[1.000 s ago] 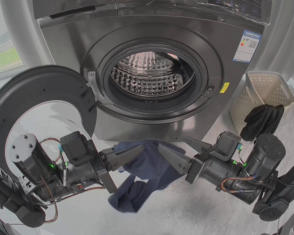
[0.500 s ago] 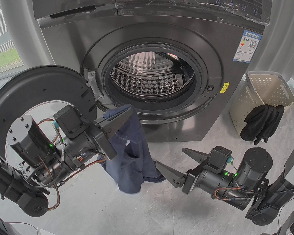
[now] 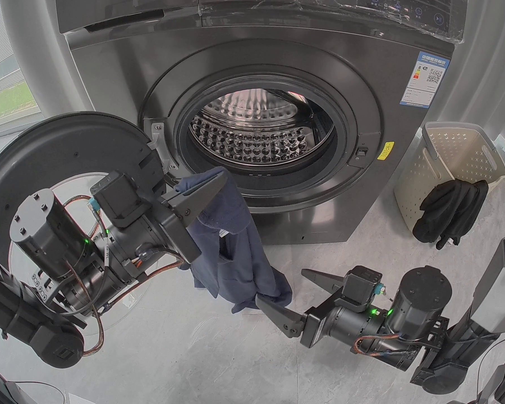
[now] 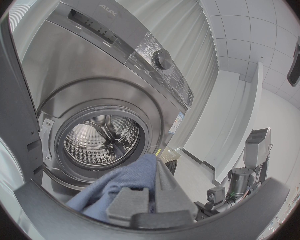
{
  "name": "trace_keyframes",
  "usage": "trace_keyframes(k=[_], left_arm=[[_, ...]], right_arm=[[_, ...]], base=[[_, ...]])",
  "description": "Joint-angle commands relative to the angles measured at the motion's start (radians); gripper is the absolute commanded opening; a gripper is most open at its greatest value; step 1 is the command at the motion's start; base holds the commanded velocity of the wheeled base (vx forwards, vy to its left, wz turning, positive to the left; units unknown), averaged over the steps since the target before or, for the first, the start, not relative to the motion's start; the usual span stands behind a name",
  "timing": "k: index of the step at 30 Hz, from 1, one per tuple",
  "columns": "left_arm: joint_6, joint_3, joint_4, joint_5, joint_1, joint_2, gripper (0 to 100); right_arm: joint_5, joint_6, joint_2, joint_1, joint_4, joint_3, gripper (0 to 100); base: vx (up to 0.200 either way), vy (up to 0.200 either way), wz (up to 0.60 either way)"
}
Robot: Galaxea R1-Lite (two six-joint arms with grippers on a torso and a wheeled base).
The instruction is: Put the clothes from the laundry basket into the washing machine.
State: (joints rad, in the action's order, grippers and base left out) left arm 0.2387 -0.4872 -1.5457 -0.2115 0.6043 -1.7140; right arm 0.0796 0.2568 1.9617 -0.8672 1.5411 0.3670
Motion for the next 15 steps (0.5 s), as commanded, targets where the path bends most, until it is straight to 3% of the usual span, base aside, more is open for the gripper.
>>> trace_keyframes(k=[1,6,10,15], left_arm=[[0.001,-0.016,-0.001,0.001,0.000,0.002,0],[0.001,-0.017,-0.001,0.000,0.000,0.005,0],[0.001,-0.014,-0.001,0.000,0.000,0.010,0],[-0.001,-0.007,-0.001,-0.002,0.002,0.011,0]], right_arm=[[-0.004,0.009,0.043,-0.041,0.002,0.004,100],[-0.006,0.013,0.095,-0.073,0.004,0.024,100],[-0.001,-0.001,0.157,-0.053,0.004,0.069,100],[-0.001,-0.002,0.249,0.010,0.001,0.201,100]], base=[[0.000,0.000,0.00],[0.000,0.000,0.00],[0.000,0.000,0.00],[0.000,0.000,0.00]])
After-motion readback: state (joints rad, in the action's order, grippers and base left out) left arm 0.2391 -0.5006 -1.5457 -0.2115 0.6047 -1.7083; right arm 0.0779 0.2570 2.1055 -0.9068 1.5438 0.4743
